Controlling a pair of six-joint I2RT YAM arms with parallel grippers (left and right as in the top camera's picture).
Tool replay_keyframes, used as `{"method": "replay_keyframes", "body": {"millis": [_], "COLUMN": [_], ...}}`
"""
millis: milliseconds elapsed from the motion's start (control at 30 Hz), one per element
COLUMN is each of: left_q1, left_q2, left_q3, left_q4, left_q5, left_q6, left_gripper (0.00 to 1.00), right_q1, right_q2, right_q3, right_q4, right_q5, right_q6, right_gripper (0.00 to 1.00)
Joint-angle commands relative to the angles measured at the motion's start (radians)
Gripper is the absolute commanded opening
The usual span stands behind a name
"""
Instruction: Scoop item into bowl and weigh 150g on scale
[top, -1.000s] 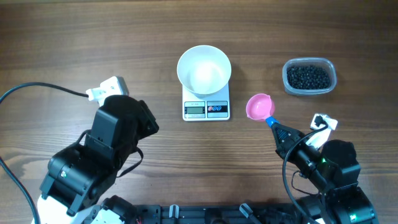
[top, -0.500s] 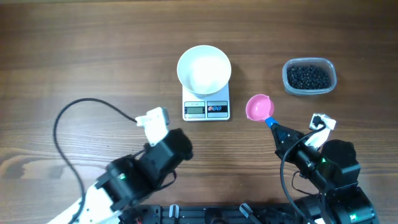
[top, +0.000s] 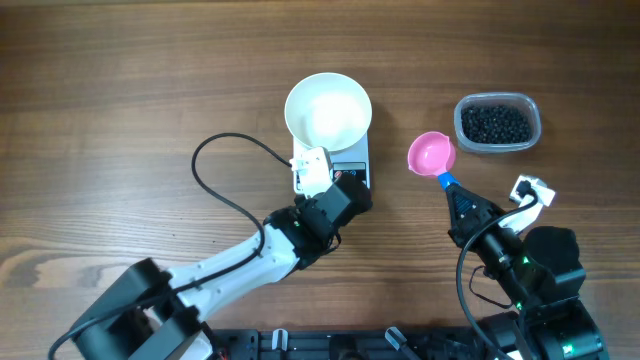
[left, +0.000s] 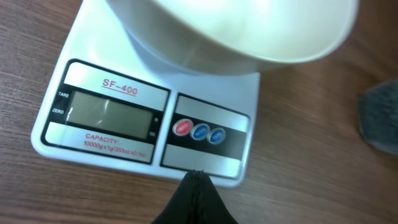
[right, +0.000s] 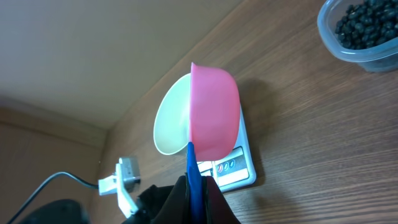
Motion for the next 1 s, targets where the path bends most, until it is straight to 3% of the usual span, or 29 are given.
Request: {"method": "replay_keyframes", "body": {"millis": [0,600,967], "left_q1": [0.006,0.07,0.07], "left_q2": [0.059,0.196,0.21], "left_q3": [-0.002,-0.002,-0.002], "left_q4": [0.036,0.205,0.2], "left_q5": [-0.041,-0.015,0.039], "left_q6": [-0.022,-0.023,-0.023], "left_gripper": [0.04,0.04,0.04], "right_q1": [-0.004,-0.004,-0.004], "right_q2": [-0.008,-0.008,-0.008], "right_q3": [0.006,0.006,0.005], "right_q4": [0.006,0.008,-0.008], "right_q5": [0.053,0.07,0.07], "right_q6": [0.004,0.004,0.002], "right_gripper": [0.05,0.04,0.05]}}
